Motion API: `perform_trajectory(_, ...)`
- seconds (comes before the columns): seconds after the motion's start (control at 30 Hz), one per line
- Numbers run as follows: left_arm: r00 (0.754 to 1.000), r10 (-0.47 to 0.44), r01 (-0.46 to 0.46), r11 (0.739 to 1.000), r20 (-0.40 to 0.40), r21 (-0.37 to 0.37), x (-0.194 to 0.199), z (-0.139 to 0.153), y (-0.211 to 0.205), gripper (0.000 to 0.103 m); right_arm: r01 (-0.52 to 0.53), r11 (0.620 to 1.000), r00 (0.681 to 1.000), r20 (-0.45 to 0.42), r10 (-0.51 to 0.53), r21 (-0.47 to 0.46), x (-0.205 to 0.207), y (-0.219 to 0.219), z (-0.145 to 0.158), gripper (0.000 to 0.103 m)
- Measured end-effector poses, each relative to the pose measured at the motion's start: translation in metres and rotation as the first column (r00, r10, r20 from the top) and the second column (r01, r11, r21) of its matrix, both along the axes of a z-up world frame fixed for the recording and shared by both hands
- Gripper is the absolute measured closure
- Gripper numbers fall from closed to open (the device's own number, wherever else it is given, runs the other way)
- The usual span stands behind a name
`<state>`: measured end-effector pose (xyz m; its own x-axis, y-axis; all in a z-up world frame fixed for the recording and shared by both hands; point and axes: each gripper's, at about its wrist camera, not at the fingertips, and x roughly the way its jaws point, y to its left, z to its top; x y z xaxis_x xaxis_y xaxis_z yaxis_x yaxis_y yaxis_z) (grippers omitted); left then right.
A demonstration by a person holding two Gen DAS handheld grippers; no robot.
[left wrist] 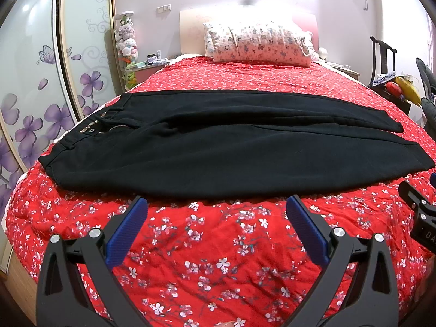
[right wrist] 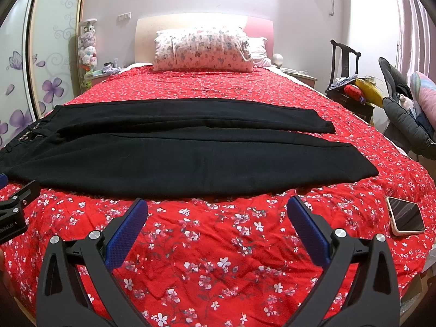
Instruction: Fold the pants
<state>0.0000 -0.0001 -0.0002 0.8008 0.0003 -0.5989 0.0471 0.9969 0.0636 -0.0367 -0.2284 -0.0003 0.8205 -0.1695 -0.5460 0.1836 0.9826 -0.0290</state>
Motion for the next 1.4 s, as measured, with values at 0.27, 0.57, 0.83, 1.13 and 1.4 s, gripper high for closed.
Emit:
perform_trajectory(0.27, 1.0, 0.0, 0.0, 1.0, -0.001, 0.0, 0.0001, 0.0, 0.0, 0.002, 0.0, 1.0, 1.0, -0.001, 0.0, 0.0, 0.0002, 0.0, -0.0003, 0.001)
perform_trajectory(0.57, 1.0, 0.0, 0.0, 1.0, -0.001, 0.0, 0.0002, 0.0, 0.0, 0.002, 0.0, 1.0, 1.0, -0.002, 0.0, 0.001, 0.0004, -0.0005, -0.0005, 0.001)
perform_trajectory(0.83, 1.0, 0.0, 0.0, 1.0, -0.002, -0.001, 0.0002, 0.0, 0.0001, 0.002, 0.001, 1.0, 1.0, -0.003, -0.001, 0.001, 0.0005, -0.001, -0.0008, 0.001)
perform_trajectory(1.13, 1.0, 0.0, 0.0, 1.0, -0.003, 0.0, 0.0004, 0.0, 0.0, 0.002, 0.001, 1.0, 1.0, -0.004, -0.001, 0.001, -0.0002, -0.0011, 0.0008, 0.001)
perform_trajectory(1.4, 1.0, 0.0, 0.0, 1.0, -0.004, 0.0, 0.0005, -0.0001, 0.0, 0.002, 0.001, 1.0, 1.0, -0.004, -0.001, 0.002, -0.0011, -0.001, 0.0029, 0.001)
